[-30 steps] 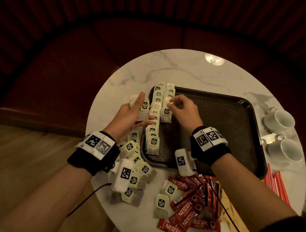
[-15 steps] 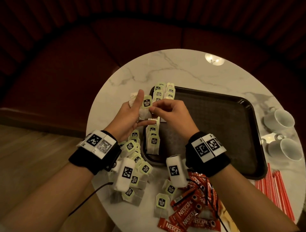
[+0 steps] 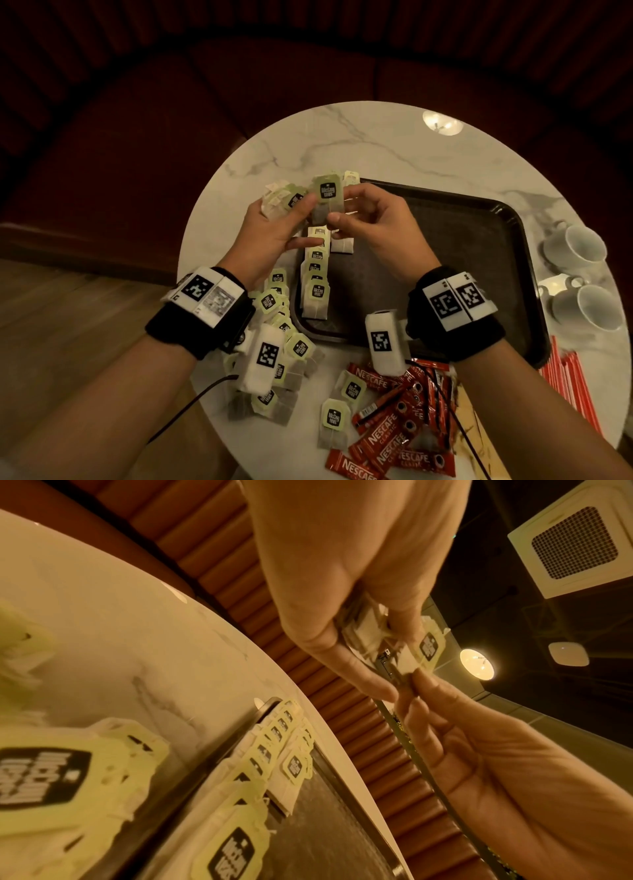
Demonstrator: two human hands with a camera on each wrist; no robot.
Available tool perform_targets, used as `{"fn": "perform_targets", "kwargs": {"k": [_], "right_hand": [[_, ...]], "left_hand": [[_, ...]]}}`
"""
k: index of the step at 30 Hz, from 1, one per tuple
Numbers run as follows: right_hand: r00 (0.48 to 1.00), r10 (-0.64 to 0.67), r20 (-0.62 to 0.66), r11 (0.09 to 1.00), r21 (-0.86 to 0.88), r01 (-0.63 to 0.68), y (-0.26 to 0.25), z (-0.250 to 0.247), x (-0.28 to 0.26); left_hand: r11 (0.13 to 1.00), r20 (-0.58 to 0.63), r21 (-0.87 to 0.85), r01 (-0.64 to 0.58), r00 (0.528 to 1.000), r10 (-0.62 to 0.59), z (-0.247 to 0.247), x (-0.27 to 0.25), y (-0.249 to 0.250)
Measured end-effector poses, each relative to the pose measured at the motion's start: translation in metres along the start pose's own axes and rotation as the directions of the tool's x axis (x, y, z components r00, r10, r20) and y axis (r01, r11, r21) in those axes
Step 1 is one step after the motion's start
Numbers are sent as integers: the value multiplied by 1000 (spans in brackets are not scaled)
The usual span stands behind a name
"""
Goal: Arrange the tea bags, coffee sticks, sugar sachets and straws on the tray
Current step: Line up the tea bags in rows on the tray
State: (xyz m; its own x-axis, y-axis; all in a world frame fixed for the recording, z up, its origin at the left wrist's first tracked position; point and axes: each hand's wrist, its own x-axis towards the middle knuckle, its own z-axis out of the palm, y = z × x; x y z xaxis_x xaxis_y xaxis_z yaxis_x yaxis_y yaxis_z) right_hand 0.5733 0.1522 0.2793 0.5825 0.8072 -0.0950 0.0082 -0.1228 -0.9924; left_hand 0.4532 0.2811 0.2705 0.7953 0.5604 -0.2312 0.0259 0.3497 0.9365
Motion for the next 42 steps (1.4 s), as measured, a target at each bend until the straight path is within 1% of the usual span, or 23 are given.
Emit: {"fn": "perform_targets", "kwargs": {"k": [4,7,11,15,18,20,24,28,31,34,37,39,42], "right_hand": [[998,7,-58,998,62,-3,4,-2,-3],[998,19,-66,996,86,-14,6,-3,-6],[998,18,-58,996,90,-13,6,-1,-6],[999,12,-34,997,76,-10,6,3,-4],[996,20,-81,996,86,-13,5,3,-4],[994,23,-103,997,70,-15,5,2,-5],[996,24,-84,999,-30,-26,5,2,-7],[990,65,-125,997,37,-61,9,-1,-7],[981,118,-154,991,86,-106,16,-1,-8],[945,216,-245,974,115,-193,31,-6,-10],[872,355,-336,935,150,-323,50,-14,-10],[837,412,-361,911,148,-384,63,-15,-10],[813,459,-359,882,75,-465,79,-12,-10]], "left_hand": [[999,-34,-28,-42,999,41,1,1,3],[997,-46,-25,-78,996,76,-2,2,7],[991,-8,56,-120,993,120,-1,2,10],[985,-7,117,-130,991,132,2,-1,8],[983,-7,117,-141,990,143,2,-2,8],[982,-19,130,-141,989,144,1,-1,8],[981,-78,149,-127,987,139,-3,3,6],[977,9,183,-106,994,106,1,-1,7],[983,-32,172,-68,997,75,2,-1,6],[993,-85,117,24,996,-14,2,0,6],[992,-96,57,112,990,-107,0,-1,7],[988,-95,21,153,984,-150,-2,-1,6],[981,-75,-29,189,979,-191,-4,-2,6]]}}
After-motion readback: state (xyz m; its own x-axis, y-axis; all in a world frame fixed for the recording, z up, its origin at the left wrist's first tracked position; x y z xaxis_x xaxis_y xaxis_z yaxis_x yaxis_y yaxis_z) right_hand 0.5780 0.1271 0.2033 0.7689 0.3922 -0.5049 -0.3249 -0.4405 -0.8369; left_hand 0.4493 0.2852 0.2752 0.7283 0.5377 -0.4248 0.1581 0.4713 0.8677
